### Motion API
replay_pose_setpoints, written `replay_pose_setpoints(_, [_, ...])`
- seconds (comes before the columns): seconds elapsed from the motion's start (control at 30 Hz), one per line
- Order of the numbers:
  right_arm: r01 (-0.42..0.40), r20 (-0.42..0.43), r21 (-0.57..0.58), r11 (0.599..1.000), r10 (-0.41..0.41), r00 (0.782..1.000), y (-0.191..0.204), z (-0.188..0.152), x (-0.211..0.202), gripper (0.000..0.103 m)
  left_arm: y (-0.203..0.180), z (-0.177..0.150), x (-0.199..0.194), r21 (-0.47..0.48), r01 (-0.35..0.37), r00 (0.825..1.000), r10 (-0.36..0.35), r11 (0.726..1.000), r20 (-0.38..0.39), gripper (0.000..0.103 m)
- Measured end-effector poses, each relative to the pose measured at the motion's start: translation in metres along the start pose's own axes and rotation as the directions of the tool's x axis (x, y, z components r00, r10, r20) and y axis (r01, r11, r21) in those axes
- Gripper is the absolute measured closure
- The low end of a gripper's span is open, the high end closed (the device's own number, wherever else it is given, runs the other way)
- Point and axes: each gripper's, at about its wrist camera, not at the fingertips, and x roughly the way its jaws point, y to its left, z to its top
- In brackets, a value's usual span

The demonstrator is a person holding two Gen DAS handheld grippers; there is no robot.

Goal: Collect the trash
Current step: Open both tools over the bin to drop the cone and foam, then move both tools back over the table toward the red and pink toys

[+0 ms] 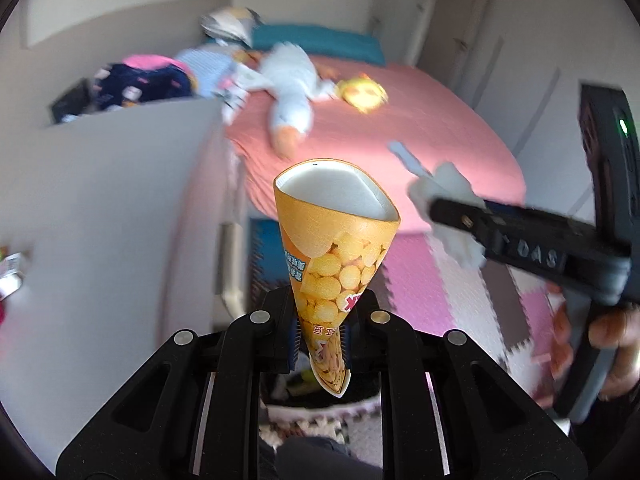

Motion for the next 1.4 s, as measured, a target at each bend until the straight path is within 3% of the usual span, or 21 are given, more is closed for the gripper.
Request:
replay_pose_setpoints(0.03, [0.026, 0.010, 0.020, 0.999, -0.027, 1.000, -0.006, 0.001, 0.000, 0.029, -0.002, 0.001, 0.005, 0.008, -0.008, 1.000, 0.008, 1.000, -0.020, 0.066])
replay_pose_setpoints(0.07, [0.040, 0.017, 0.032, 0.999, -0.041, 0.999, -0.010, 0.001, 0.000, 0.027, -0.002, 0.002, 0.009, 0.012, -0.030, 0.999, 0.030, 0.999, -0.035, 0.026])
replay_pose_setpoints(0.1, [0.050, 0.018, 0.045, 0.998, -0.051, 0.999, -0.014, 0.001, 0.000, 0.027, -0.002, 0.002, 0.010, 0.009, -0.068, 0.998, 0.068, 0.998, -0.016, 0.015])
replay_pose_setpoints(0.17, [0.058, 0.019, 0.073, 0.996, -0.059, 0.998, -0.022, 0.000, 0.000, 0.027, -0.002, 0.001, 0.007, 0.015, -0.089, 0.996, 0.088, 0.996, 0.031, 0.014])
replay_pose_setpoints(0.67, [0.035, 0.003, 0.039, 0.999, -0.035, 0.999, -0.004, -0.004, 0.011, 0.027, 0.024, -0.009, -0.002, -0.051, -0.155, 0.987, 0.157, 0.987, 0.033, 0.013])
replay_pose_setpoints(1.07, [-0.025, 0.005, -0.039, 0.999, 0.025, 1.000, 0.046, -0.004, 0.015, 0.027, 0.058, -0.019, -0.027, -0.112, -0.198, 0.977, 0.205, 0.974, 0.055, 0.013])
replay_pose_setpoints(1.4, [-0.095, 0.012, -0.075, 0.993, 0.096, 0.995, 0.091, -0.004, 0.019, 0.027, 0.096, -0.037, -0.059, -0.169, -0.262, 0.958, 0.277, 0.950, 0.073, 0.012])
